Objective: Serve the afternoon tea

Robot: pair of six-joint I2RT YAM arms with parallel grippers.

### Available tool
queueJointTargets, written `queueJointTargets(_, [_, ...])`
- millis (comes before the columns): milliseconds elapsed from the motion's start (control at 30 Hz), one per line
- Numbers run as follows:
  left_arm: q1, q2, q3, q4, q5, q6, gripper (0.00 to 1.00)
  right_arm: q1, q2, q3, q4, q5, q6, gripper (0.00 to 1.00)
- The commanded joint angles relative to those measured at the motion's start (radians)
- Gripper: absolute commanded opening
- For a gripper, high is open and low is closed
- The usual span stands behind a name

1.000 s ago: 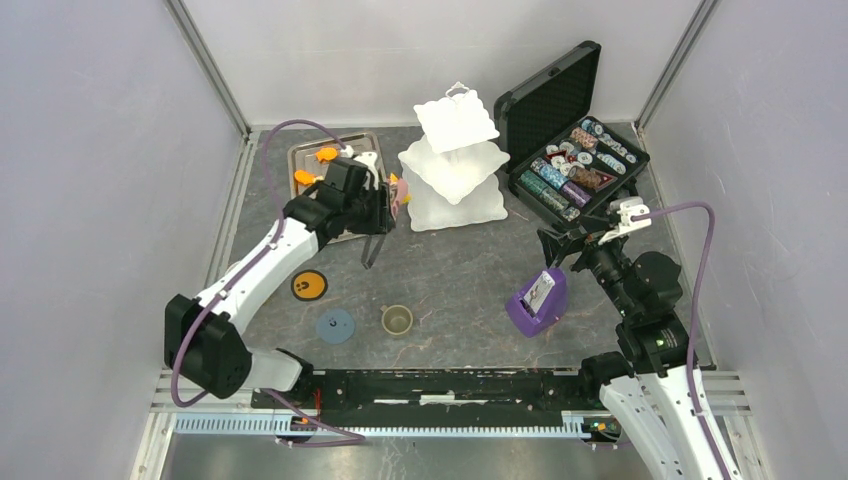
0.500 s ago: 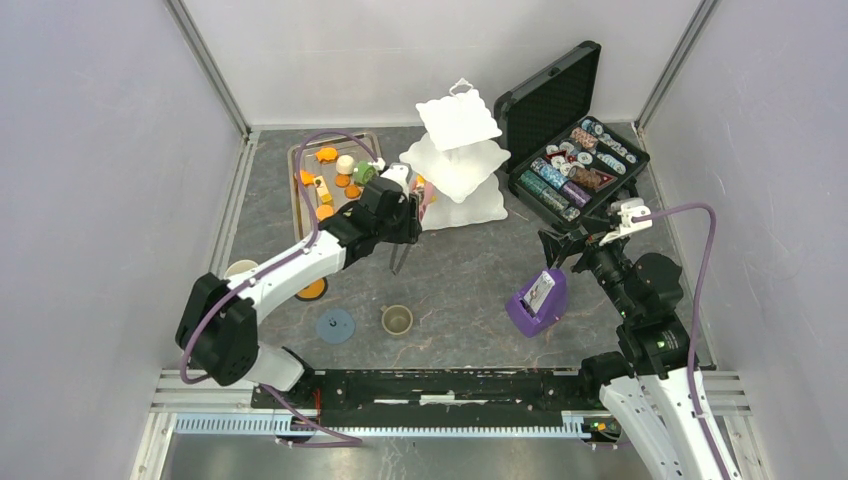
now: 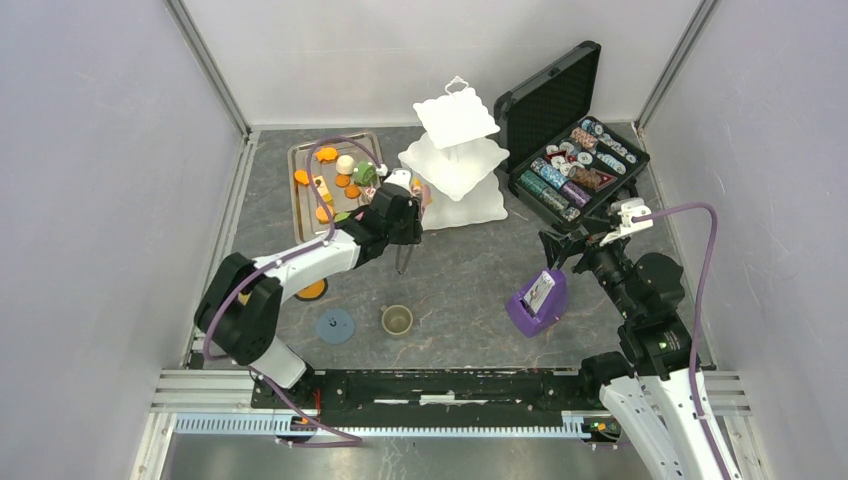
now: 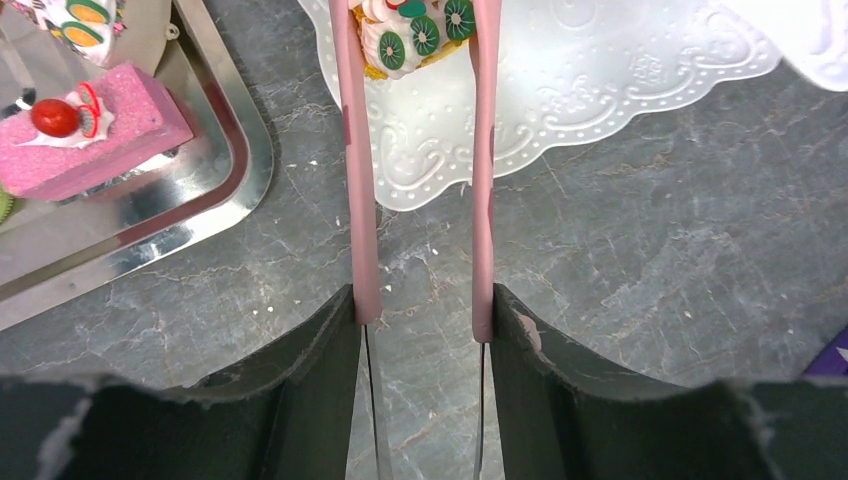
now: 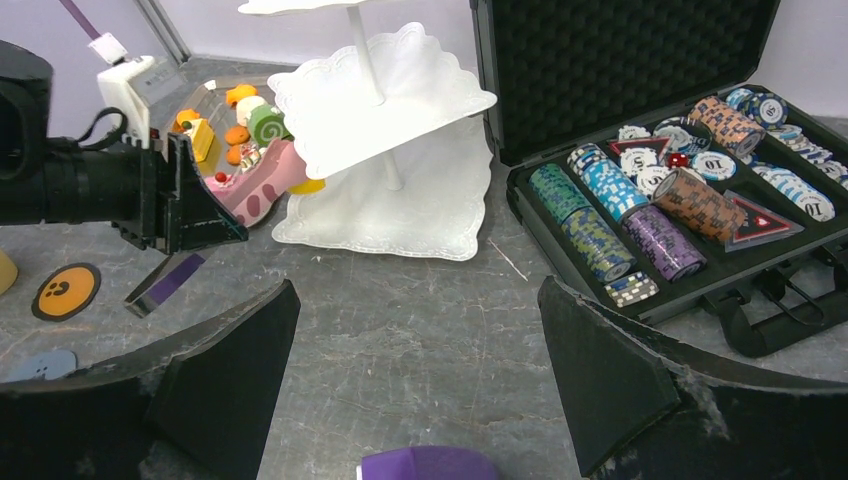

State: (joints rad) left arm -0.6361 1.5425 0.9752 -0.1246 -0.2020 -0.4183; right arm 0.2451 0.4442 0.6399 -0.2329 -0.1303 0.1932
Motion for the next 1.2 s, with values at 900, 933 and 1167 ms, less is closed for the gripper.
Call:
queueJointTargets(900, [0.072,0.439,0.427,0.062,0.07,0.022,0.27,0.001,0.028,0.07,-0.016,0.031,-0.029,0.98])
queueJointTargets(933, [0.071,0.45,0.44,0.054,0.068,0.021,0.28,0.001,0.03,0.07,-0.016,0.031,-0.029,0.98])
queueJointTargets(1167, [0.072,0.482,0.49,0.016,0.068,0.021,0.32,0.0,0.028,0.067,-0.017,0.032,-0.031,0.98])
